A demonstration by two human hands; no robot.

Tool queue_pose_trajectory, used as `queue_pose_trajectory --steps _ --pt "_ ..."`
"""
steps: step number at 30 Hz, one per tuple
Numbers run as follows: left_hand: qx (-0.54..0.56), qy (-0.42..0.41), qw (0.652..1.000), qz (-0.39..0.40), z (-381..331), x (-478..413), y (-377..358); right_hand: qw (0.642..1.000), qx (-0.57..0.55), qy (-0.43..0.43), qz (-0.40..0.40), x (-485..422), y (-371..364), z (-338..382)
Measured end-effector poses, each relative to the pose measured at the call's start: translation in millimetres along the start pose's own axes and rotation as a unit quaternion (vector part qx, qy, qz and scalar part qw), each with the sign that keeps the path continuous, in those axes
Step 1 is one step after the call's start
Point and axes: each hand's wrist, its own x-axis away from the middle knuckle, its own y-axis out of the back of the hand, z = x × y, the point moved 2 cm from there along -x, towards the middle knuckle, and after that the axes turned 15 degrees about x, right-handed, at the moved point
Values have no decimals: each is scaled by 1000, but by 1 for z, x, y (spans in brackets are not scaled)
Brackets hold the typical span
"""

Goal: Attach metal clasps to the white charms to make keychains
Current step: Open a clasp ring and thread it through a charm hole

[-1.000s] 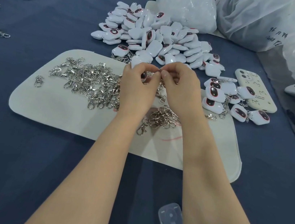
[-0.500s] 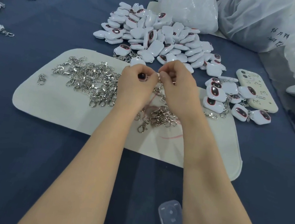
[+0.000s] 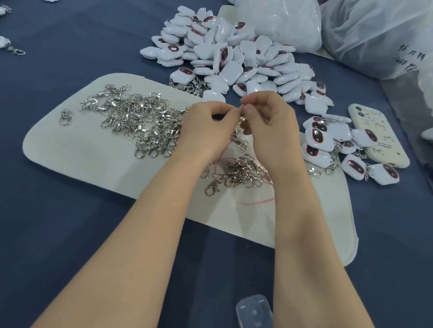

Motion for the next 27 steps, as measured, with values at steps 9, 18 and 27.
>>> queue_pose_trajectory --steps 9,18,27 --pt "-1 3 1000 8 1 -1 -1 998 -65 -3 -16 0 -1 0" --pt "-33 -16 999 -29 5 -2 -1 997 69 -3 -45 -4 -4 -9" --pt "-55 -17 997 -55 5 -4 0 997 56 30 -37 -2 -6 -2"
